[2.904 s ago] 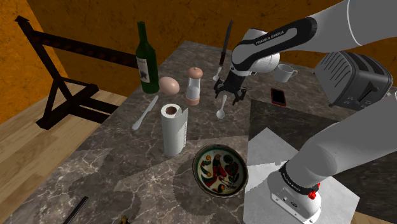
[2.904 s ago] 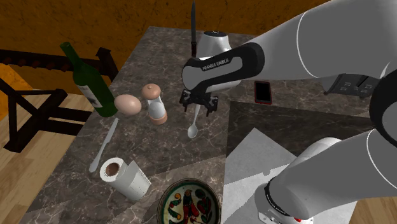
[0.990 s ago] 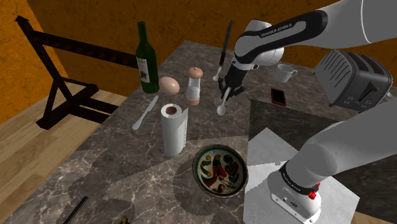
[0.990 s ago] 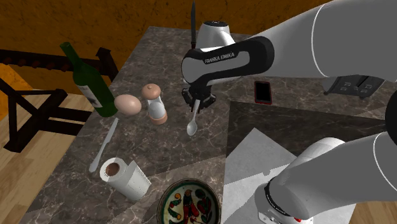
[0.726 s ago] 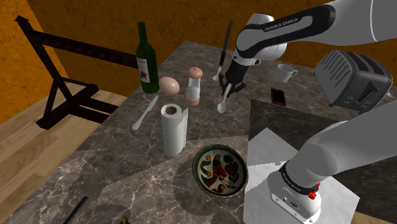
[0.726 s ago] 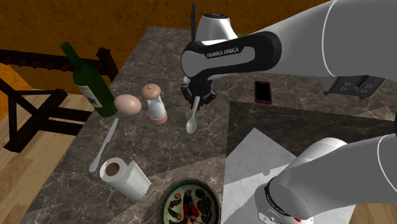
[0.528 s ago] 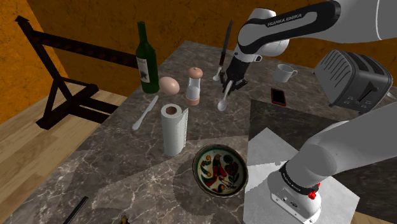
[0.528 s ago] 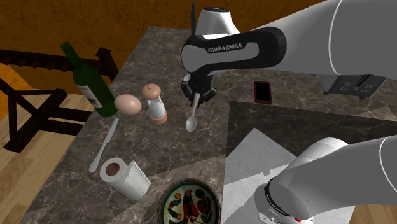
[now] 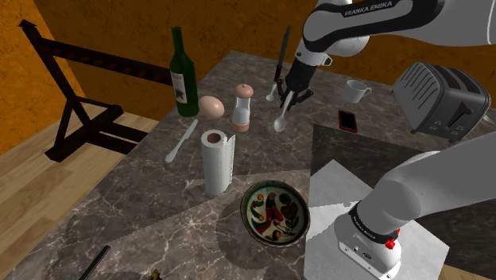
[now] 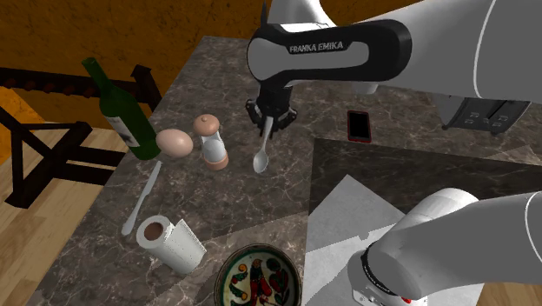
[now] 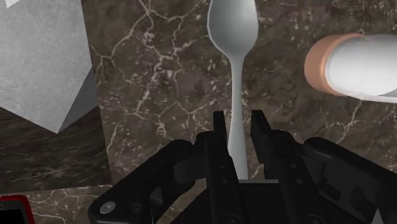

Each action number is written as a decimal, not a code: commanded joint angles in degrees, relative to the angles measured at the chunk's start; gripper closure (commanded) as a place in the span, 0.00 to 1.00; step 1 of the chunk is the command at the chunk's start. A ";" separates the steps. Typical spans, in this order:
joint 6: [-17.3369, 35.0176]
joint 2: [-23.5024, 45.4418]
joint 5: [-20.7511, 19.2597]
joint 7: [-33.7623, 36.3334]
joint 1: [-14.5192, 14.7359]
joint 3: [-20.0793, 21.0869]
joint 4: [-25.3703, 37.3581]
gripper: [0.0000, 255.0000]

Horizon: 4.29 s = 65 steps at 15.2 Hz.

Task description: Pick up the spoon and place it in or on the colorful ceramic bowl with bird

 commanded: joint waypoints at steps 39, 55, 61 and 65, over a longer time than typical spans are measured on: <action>-0.73 -35.66 26.53 32.79 24.43 31.02 -26.28 1.00; 2.36 -34.21 28.41 32.10 24.93 32.65 -28.04 0.00; -6.72 -39.11 22.87 33.27 23.76 27.04 -23.99 0.00; -6.72 -39.11 22.87 33.27 23.77 27.04 -23.99 0.00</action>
